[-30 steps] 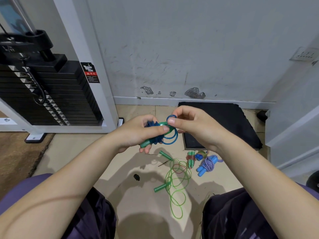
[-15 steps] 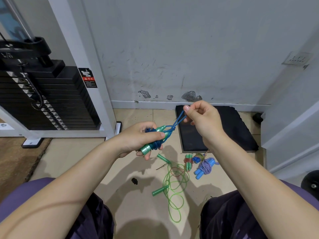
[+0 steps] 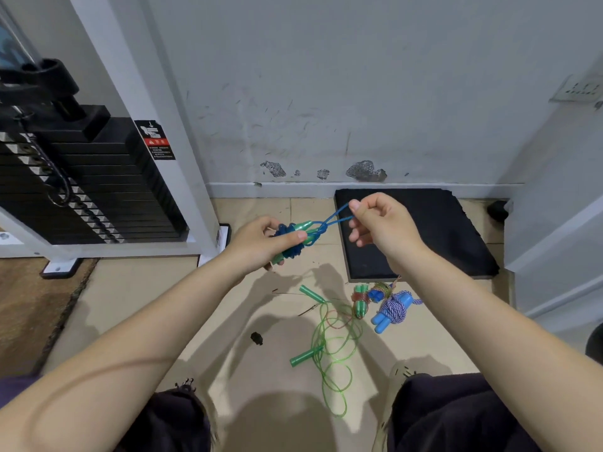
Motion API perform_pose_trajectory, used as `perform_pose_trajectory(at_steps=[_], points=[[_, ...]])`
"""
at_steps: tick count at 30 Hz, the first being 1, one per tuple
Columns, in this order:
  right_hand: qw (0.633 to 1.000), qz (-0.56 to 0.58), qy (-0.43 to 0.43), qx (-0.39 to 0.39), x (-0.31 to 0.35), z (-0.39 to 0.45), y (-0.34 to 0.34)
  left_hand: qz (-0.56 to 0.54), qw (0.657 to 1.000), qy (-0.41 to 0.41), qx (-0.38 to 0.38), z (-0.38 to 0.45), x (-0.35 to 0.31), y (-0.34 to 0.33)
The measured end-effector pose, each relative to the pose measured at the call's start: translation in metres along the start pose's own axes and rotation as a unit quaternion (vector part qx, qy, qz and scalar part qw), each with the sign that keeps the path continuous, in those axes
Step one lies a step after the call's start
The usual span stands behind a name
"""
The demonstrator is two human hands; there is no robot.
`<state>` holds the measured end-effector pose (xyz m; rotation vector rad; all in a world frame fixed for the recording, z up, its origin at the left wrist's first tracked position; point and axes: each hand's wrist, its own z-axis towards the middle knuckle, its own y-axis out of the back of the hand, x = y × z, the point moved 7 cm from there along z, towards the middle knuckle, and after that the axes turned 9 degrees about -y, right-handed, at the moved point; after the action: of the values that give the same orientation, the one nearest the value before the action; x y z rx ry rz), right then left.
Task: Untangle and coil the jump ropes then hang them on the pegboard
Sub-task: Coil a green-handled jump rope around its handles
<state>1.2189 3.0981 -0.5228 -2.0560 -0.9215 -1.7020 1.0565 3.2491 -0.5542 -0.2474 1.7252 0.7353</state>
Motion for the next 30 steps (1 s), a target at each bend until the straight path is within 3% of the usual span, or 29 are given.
perform_pose_trajectory(at_steps=[6, 10, 15, 18, 21, 23, 27, 30], points=[[0.990, 0.024, -0.132, -0.029, -0.117, 0.043, 0.007, -0.091, 0.991, 0.051, -0.088, 0.040, 0.100, -0.055], [0.970, 0.068, -0.221, -0.070, -0.207, 0.060, 0.019, -0.087, 0.985, 0.140, -0.051, 0.057, 0.183, -0.123], [0.954, 0.129, -0.239, -0.129, -0.265, 0.084, 0.055, -0.110, 0.982, 0.150, -0.009, 0.102, 0.220, -0.198], [0.945, 0.167, -0.221, -0.173, -0.278, 0.099, 0.083, -0.150, 0.978, 0.132, 0.054, 0.130, 0.217, -0.231], [0.933, 0.171, -0.238, -0.210, -0.299, 0.107, 0.089, -0.080, 0.987, 0.125, 0.067, 0.140, 0.237, -0.233], [0.939, 0.106, -0.256, -0.204, -0.324, 0.108, 0.076, 0.002, 0.988, 0.132, 0.082, 0.137, 0.263, -0.227], [0.955, -0.094, -0.252, -0.124, -0.384, 0.107, 0.035, 0.200, 0.963, 0.052, 0.174, 0.128, 0.302, -0.225], [0.943, -0.178, -0.271, -0.070, -0.413, 0.099, 0.015, 0.299, 0.933, -0.014, 0.199, 0.128, 0.312, -0.226]])
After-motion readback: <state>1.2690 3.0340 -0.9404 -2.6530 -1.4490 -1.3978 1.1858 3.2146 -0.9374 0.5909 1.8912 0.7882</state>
